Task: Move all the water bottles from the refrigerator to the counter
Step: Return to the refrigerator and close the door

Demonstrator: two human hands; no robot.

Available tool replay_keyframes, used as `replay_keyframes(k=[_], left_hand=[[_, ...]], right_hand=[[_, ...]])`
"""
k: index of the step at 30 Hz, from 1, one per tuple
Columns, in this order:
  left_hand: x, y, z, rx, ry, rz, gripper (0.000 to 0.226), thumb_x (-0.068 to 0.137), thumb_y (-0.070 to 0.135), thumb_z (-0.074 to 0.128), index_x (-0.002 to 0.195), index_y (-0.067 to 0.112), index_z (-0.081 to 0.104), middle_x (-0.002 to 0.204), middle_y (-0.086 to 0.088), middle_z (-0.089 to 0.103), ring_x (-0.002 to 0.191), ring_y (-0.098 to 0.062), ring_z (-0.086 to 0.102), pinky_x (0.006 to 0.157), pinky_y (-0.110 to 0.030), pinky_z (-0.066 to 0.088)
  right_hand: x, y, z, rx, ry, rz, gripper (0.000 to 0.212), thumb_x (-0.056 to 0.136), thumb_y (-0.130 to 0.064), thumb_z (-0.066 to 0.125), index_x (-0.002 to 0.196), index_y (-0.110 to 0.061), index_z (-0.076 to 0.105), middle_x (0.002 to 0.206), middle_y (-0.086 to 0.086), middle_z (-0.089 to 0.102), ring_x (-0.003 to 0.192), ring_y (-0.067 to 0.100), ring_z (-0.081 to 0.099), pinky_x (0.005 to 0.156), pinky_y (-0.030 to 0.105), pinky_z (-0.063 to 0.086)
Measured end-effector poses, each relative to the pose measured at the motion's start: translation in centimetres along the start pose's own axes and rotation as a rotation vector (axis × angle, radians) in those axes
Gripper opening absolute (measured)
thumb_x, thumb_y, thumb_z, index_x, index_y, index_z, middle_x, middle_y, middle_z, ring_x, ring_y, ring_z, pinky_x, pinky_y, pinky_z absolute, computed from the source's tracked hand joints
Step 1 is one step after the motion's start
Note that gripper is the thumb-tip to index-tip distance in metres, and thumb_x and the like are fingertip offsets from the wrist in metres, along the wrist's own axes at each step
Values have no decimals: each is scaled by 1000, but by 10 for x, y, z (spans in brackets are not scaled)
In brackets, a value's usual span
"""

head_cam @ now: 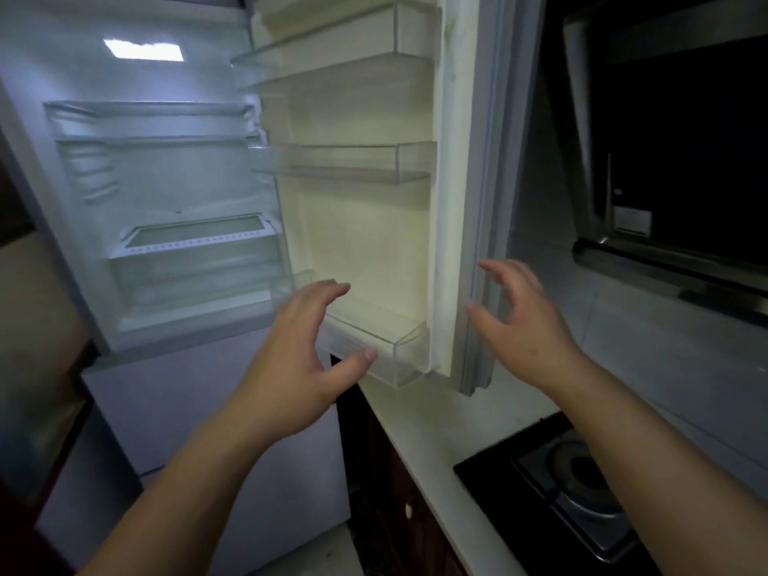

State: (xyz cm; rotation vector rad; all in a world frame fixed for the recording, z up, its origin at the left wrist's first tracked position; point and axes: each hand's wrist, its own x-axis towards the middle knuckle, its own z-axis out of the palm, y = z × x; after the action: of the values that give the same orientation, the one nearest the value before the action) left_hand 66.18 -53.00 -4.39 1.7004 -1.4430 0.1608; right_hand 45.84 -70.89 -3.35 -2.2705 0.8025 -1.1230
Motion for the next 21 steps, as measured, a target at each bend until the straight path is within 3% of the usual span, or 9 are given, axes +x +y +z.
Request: replay_keyframes(k=[6, 9, 15, 21], left_hand=[[24, -5, 12, -36, -31, 53, 72, 72, 65, 58, 137, 40, 39, 145, 12, 40, 136, -1, 33, 110, -21, 24], [31, -5, 15, -23, -34, 62, 74, 72, 65, 58, 138, 37, 40, 146, 12, 39, 136, -1, 33, 109, -20, 23], [38, -3, 11, 49, -15, 43, 77, 72, 66, 58, 142, 39, 39, 151, 16, 36, 140, -1, 29, 111, -20, 21], [39, 6, 6, 91, 18, 7, 76, 71, 67, 57, 140, 44, 37, 149, 22, 33, 139, 2, 28, 110, -23, 23]], right_hand=[[25, 17, -7, 1, 145, 23, 59, 90, -33, 61, 143, -30, 35, 144, -9, 34, 126, 4, 36, 101, 26, 31], [38, 27, -8, 18, 180, 27, 69, 90, -32, 62, 149, -32, 24, 153, -10, 22, 134, 3, 26, 108, 26, 23], [58, 36, -11, 3, 157, -21, 81, 91, -37, 59, 152, -38, 6, 159, -18, 2, 142, 0, 8, 110, 27, 13], [75, 43, -7, -34, 53, -65, 85, 92, -47, 55, 148, -48, -8, 156, -29, -15, 145, 2, -2, 115, 39, 13]])
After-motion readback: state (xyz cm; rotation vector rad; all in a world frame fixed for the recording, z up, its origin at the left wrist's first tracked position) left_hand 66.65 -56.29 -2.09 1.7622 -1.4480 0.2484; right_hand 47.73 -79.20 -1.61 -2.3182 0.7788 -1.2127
